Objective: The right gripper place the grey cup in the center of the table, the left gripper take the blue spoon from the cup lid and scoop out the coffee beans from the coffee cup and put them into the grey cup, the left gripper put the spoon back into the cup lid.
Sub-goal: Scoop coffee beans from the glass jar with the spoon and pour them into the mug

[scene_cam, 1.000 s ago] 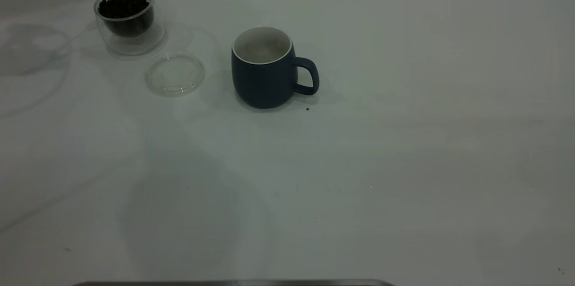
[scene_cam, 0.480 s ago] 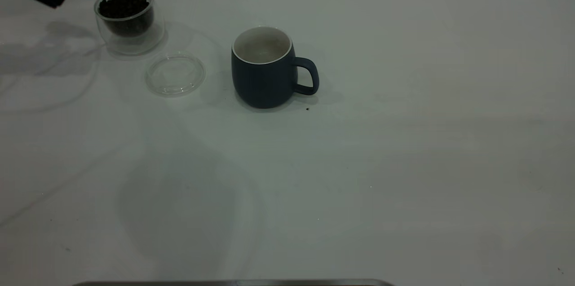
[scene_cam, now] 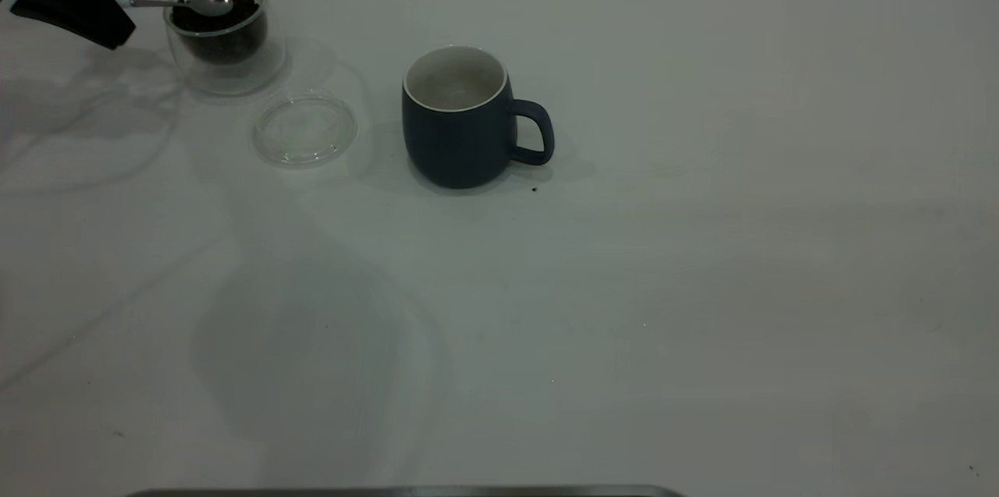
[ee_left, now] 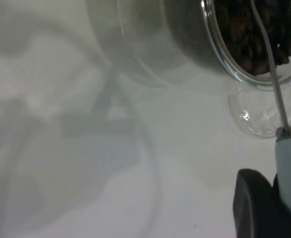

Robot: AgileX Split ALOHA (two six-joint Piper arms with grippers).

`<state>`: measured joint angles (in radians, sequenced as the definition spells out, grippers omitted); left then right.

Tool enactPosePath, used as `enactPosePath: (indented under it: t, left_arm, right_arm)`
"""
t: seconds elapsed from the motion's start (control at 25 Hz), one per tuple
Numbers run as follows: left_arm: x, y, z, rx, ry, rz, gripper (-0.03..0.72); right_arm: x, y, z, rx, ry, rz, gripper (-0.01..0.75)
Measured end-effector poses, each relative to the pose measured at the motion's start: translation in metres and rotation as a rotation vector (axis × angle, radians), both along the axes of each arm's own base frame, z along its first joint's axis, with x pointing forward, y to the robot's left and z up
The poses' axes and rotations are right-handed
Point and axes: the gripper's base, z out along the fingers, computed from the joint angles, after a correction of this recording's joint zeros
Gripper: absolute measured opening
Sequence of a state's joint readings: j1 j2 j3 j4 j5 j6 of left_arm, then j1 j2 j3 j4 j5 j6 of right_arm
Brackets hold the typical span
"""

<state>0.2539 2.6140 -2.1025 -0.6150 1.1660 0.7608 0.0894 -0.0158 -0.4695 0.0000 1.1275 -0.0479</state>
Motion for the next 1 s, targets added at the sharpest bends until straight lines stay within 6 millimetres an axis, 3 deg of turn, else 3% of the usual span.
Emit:
enactPosePath:
  t: [0.44,0.76,1.0]
  left_arm:
    - [0.0,-0.015,-0.018,-0.023,0.046,-0.002,0.09]
    - [0.003,-0.019,-0.016,-0.083,0.038,0.031,0.09]
    - [0.004,-0.01,-0.013,-0.138,0.031,0.093,0.09]
  right_arm:
    - [0.0,0.0,0.0,0.0,0.0,0.0,0.46]
    - [0.0,0.0,0.0,0.0,0.001,0.0,0.46]
    - [0.0,0.0,0.0,0.0,0.001,0.0,0.46]
